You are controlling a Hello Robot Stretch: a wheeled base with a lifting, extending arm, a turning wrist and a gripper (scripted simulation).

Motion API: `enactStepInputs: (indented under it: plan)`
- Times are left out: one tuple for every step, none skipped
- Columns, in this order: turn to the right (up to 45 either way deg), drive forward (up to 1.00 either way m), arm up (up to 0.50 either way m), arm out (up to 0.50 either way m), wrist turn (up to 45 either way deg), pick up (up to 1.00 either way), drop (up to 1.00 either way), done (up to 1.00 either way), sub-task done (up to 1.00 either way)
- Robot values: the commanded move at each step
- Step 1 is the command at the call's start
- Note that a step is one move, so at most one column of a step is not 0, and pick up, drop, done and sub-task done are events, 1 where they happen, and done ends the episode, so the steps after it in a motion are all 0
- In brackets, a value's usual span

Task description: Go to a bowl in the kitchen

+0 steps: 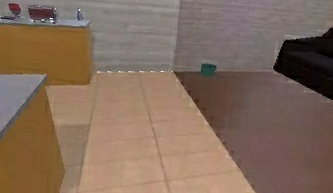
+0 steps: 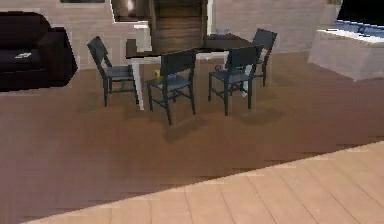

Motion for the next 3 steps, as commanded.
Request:
enactStepInputs:
  plan:
    - [6.0, 0.00, 0.00, 0.00, 0.0, 0.00, 0.00, 0.00, 0.00]
    - [0.0, 0.50, 0.00, 0.00, 0.0, 0.00, 0.00, 0.00, 0.00]
    - [-18.0, 0.00, 0.00, 0.00, 0.0, 0.00, 0.00, 0.00, 0.00]
